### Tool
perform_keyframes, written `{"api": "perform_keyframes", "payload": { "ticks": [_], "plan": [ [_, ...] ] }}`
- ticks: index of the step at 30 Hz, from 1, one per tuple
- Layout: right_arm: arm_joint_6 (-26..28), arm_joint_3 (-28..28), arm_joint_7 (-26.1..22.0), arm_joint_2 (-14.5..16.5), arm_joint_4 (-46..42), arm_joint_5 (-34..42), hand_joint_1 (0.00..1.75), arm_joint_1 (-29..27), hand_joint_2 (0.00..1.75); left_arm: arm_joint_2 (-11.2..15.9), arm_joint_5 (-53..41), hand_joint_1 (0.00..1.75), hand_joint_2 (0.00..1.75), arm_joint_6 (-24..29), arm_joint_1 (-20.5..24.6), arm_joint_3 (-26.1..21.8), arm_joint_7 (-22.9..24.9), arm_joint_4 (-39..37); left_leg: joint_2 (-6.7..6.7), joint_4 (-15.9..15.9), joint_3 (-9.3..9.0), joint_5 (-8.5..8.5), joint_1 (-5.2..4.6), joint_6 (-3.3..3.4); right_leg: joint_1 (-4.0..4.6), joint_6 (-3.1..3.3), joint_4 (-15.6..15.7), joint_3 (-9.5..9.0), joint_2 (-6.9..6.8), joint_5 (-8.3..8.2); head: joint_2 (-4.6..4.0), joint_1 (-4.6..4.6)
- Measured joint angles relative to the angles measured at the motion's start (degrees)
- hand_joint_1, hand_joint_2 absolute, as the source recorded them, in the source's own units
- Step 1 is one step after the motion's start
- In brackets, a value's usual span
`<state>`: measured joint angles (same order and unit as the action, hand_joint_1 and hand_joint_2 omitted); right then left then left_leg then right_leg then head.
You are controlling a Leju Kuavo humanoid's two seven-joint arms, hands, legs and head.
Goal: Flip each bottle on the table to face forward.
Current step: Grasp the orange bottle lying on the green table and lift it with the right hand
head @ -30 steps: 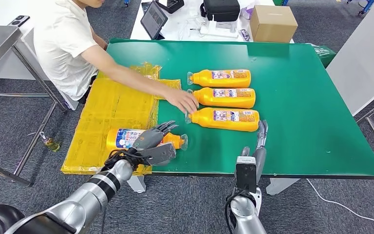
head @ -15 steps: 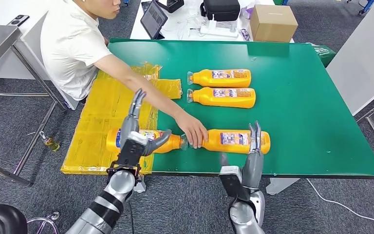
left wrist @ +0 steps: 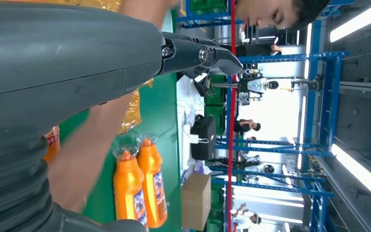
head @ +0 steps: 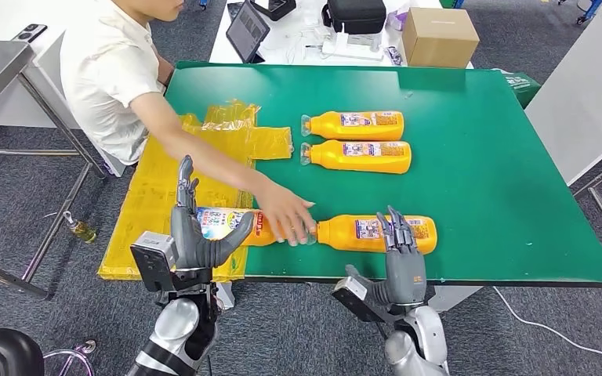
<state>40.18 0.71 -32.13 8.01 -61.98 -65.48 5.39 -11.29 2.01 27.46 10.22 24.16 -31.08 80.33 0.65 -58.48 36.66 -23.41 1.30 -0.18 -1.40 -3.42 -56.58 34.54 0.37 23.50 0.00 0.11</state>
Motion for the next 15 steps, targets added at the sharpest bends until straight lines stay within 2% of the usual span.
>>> {"api": "perform_keyframes", "payload": {
  "ticks": [2,7,15],
  "plan": [
    [0.0,0.3,3.1,-2.3,2.1,-4.6,0.00,1.3,1.75,0.2,0.2,0.00,1.75,-0.6,-0.4,0.0,0.0,0.9,0.01,0.0,0.01,0.00,-0.03,0.01,-0.03,-0.01,0.0,0.00,0.00,-0.01,0.00,0.01],
    [0.0,0.4,5.0,-7.1,7.1,-6.5,0.00,5.0,1.75,0.9,-0.1,0.00,1.75,-0.7,-0.5,0.0,-0.3,2.3,0.01,0.0,0.01,0.01,-0.07,0.02,-0.09,-0.03,0.0,0.00,0.00,-0.03,0.00,-0.01],
    [0.0,0.4,7.7,-10.0,9.4,-9.9,0.00,6.8,1.75,1.4,-0.5,0.00,1.75,-0.7,-0.5,0.0,-0.4,3.4,0.00,0.0,0.02,0.01,-0.06,0.02,-0.08,-0.03,0.0,0.02,0.00,-0.02,0.00,-0.01]
  ]
}}
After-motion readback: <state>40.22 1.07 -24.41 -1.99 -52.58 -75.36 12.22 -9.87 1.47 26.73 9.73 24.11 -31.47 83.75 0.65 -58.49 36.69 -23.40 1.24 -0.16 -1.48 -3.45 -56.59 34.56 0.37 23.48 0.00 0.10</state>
